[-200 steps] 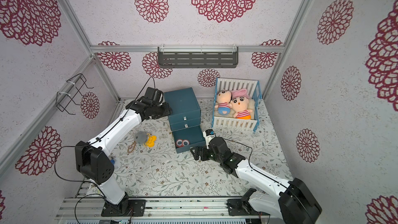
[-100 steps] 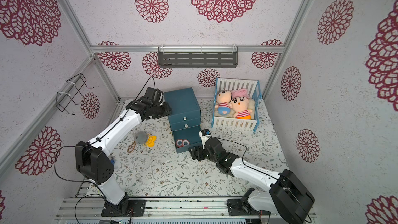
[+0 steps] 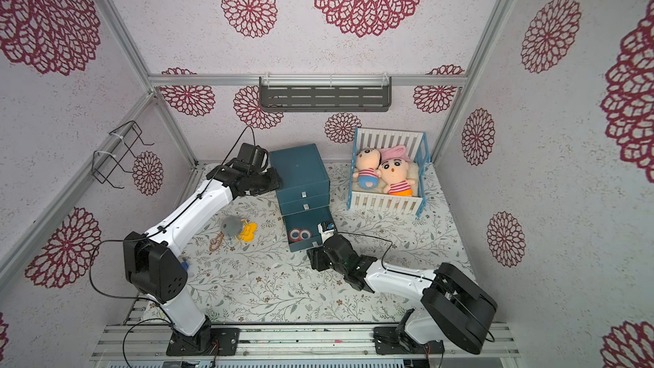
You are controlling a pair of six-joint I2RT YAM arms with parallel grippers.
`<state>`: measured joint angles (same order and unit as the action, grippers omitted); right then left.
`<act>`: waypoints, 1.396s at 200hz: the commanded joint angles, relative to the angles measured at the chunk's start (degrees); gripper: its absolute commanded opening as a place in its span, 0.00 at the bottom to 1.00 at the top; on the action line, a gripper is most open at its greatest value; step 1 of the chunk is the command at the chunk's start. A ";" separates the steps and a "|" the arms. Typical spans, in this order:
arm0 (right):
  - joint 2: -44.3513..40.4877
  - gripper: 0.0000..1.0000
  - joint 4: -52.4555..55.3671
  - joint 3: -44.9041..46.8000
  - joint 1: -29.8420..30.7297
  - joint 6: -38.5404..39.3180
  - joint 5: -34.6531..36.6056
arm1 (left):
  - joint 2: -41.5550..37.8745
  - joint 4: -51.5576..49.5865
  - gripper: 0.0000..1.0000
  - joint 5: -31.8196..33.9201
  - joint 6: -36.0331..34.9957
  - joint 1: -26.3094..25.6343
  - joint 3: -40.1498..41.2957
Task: Place the transparent tape into the drawer according to color
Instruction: Close the drawer in the storage box.
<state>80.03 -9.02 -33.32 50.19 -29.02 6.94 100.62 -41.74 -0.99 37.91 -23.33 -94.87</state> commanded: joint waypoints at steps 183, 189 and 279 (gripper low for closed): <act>12.75 0.63 -18.97 -1.15 4.78 4.58 19.15 | -0.85 -1.18 0.35 -1.43 -0.39 0.52 2.14; 13.07 0.63 -19.16 -1.53 4.78 4.82 19.31 | -0.82 -1.08 0.35 -1.45 -0.30 0.57 2.30; 16.59 0.62 -22.00 -4.27 4.59 6.42 20.59 | -1.38 -0.89 0.34 -2.26 -0.46 0.57 2.67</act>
<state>96.14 -27.55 -35.90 54.57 -24.47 24.93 99.98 -40.71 -2.35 37.91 -23.09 -93.73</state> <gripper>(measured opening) 0.625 0.345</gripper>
